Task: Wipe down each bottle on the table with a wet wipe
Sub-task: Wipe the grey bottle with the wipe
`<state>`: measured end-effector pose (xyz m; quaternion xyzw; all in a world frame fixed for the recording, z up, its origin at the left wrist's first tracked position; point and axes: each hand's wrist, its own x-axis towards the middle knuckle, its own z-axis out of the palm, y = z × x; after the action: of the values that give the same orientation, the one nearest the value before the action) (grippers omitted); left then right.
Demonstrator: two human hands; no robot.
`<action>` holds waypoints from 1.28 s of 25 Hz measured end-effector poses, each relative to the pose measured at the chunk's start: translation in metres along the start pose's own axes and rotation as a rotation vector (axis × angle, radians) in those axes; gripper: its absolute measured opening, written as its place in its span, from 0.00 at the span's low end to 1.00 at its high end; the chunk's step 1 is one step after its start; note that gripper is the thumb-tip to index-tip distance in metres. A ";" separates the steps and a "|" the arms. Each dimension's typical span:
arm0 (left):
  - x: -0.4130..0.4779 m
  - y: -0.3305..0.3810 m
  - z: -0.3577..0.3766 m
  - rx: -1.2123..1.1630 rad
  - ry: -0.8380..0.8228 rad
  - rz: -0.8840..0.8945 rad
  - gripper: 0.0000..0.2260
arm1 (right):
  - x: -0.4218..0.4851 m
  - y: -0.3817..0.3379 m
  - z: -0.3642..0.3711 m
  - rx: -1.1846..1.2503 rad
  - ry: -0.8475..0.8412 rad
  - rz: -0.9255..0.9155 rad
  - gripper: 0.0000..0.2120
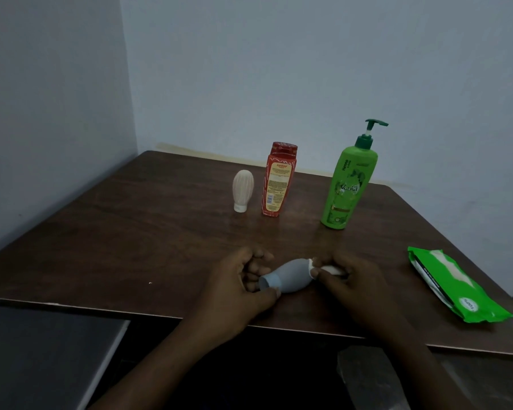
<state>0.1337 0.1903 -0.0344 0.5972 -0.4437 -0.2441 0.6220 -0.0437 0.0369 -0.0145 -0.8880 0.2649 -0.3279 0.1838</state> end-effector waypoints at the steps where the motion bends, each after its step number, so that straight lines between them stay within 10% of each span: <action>1: 0.000 0.000 0.001 0.001 0.005 -0.001 0.20 | 0.000 0.002 0.000 -0.050 0.035 0.027 0.03; 8: -0.002 0.006 0.003 0.046 0.034 -0.005 0.17 | 0.002 -0.031 0.017 -0.142 -0.042 -0.445 0.05; 14: -0.001 0.003 0.002 0.143 0.023 0.023 0.11 | 0.005 -0.001 0.004 -0.156 -0.063 -0.098 0.03; 32: -0.001 0.004 0.004 0.098 0.029 -0.015 0.12 | 0.002 -0.019 0.000 -0.099 -0.093 -0.183 0.02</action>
<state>0.1288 0.1901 -0.0311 0.6336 -0.4415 -0.2178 0.5968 -0.0357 0.0510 -0.0045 -0.9307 0.1897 -0.2885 0.1209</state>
